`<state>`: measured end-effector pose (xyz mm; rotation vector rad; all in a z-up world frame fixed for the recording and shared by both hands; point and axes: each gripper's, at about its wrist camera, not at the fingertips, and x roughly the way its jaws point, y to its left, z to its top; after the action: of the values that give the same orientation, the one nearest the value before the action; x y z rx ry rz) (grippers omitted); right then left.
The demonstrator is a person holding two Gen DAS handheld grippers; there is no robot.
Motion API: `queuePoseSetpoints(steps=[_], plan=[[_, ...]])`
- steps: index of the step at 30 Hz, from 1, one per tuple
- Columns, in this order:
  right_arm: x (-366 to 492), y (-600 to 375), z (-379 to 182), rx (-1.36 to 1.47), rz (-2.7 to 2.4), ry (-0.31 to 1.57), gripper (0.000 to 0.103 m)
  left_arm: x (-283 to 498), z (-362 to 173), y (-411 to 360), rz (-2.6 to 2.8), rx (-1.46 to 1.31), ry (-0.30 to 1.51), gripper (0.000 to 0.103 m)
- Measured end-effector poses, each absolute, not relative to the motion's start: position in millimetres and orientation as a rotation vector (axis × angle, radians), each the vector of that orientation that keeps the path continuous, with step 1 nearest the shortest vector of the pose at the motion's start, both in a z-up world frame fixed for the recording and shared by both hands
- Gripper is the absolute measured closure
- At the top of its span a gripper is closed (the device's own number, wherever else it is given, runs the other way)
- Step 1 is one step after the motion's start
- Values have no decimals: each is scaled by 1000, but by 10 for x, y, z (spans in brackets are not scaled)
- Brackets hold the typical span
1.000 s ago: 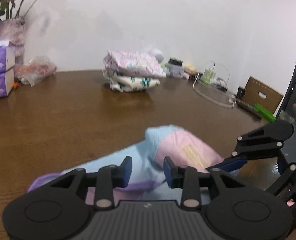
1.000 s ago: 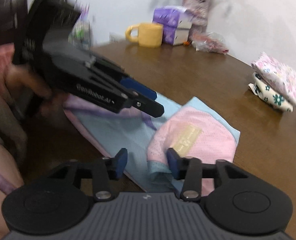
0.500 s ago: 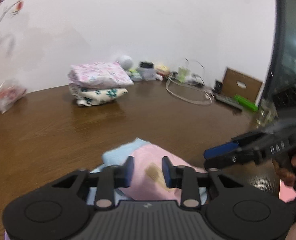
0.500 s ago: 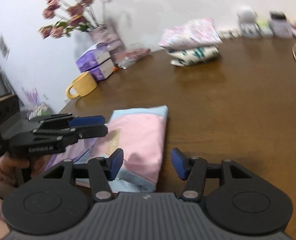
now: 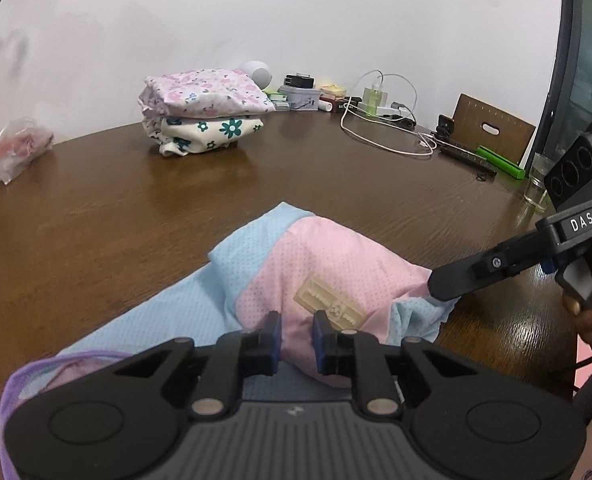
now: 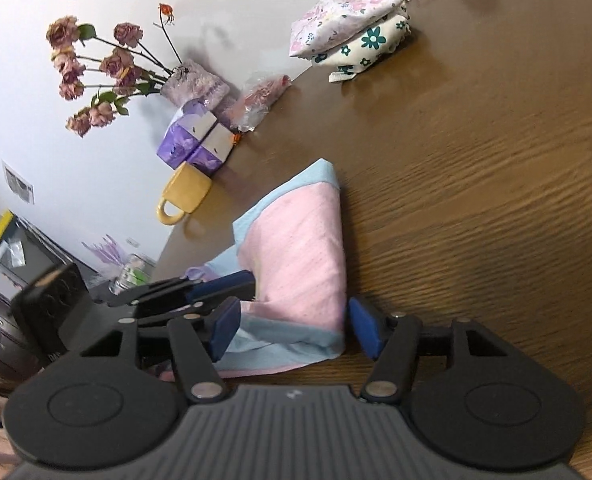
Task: Fold clothes
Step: 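Grasp the folded garment end with the right gripper and roll it over, then fold the garment end over again with the right gripper toward the left gripper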
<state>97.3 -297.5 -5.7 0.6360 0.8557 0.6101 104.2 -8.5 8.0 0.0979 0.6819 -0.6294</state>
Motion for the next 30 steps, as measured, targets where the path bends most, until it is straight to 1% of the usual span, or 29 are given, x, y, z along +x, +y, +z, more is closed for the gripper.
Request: queuePoseSetpoints(steps=[7,12,14,15,16,17,18,19,22,27,30], plan=[[1023,-2911,-102,682,620,859,43,1022,106,1,-617,46,677,87],[1044,-2878,-160,716,622,876,59,990,142,17,-611,41,664,86],[1049,-2874,-175,718,605,884,62,993,122,18,-609,43,674,85],[1051,-2871,-182,719,596,888,66,995,116,18,-609,44,677,85],[1053,-2869,-189,719,587,892,71,992,114,17,-610,45,677,84],[1056,-2867,-196,720,579,896,81,988,116,19,-610,45,676,83],[1058,-2865,-203,720,570,900,86,979,125,25,-612,44,670,78],[1062,-2872,-168,695,563,893,87,969,134,31,-614,43,665,76],[1072,-2894,-56,617,543,871,90,938,181,66,-618,36,645,74],[1048,-2874,437,158,439,773,91,908,235,141,-600,37,629,74],[961,-2682,690,-186,404,689,91,912,242,175,-589,34,627,73]])
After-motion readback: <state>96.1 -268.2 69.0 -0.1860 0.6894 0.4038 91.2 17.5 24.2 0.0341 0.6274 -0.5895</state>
